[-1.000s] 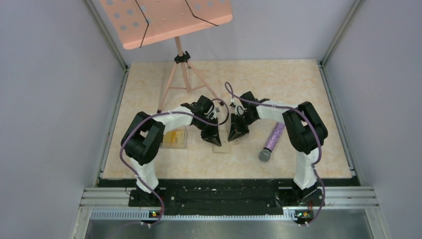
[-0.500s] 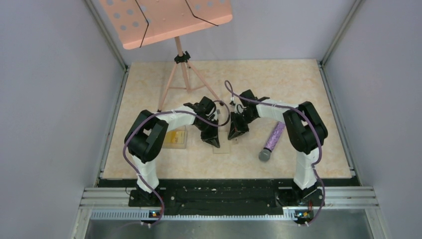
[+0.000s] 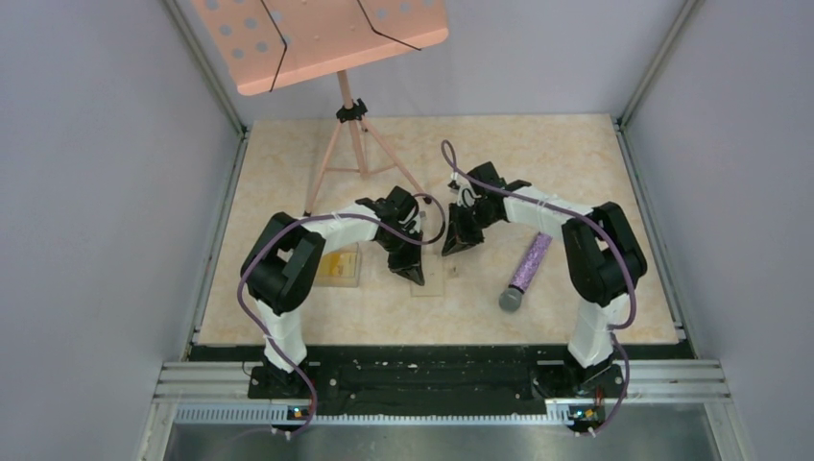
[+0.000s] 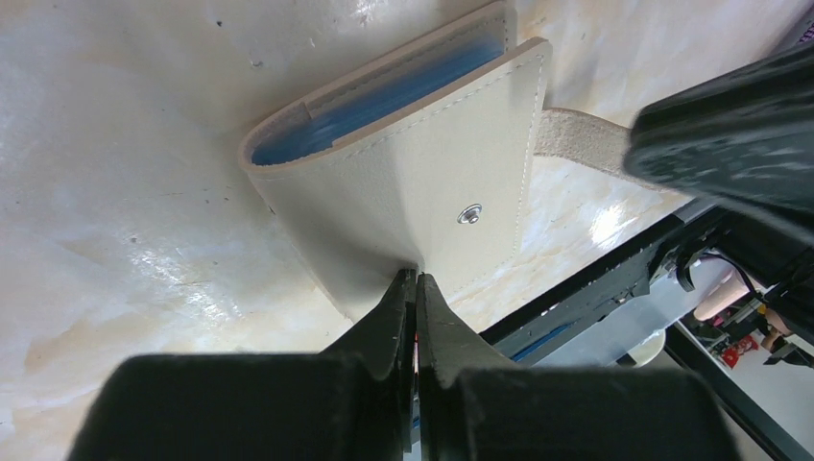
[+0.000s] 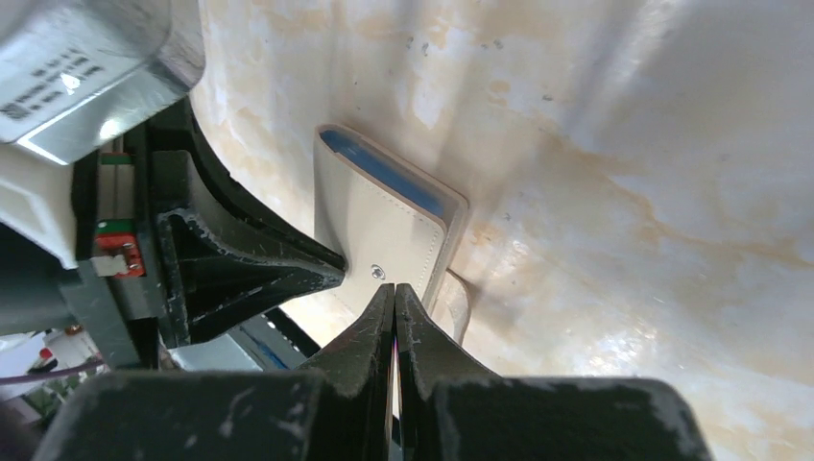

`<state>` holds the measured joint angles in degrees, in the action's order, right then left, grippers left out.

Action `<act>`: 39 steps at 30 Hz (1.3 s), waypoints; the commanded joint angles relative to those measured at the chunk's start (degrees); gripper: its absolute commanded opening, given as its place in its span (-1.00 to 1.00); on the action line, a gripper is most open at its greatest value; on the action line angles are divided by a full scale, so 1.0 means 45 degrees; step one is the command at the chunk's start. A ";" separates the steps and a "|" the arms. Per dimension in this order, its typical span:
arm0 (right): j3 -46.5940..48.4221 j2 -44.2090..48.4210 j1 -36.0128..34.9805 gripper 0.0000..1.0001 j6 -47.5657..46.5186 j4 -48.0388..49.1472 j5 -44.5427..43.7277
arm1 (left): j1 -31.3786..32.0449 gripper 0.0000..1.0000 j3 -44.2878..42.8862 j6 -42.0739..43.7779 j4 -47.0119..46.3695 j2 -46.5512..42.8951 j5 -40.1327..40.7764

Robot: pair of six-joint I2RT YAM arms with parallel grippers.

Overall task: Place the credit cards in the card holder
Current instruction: Close the card holder at the center of the board.

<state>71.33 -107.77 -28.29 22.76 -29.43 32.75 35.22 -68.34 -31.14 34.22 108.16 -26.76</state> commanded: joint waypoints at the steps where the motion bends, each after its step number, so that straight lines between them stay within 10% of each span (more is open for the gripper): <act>1: -0.0303 0.1105 0.0654 -1.00 0.0067 0.0211 -0.0601 | 0.0170 -0.96 -0.0087 0.0526 0.0842 0.0413 0.0769; 39: -0.0067 -0.0156 -0.0555 -1.00 0.0430 0.0000 0.0402 | 0.0402 -0.73 -0.1192 0.0747 0.1618 0.0439 0.1155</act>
<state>69.54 -109.03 -29.71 24.08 -29.43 33.50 36.60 -71.70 -29.08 38.39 109.30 -24.10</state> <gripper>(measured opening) 0.003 0.110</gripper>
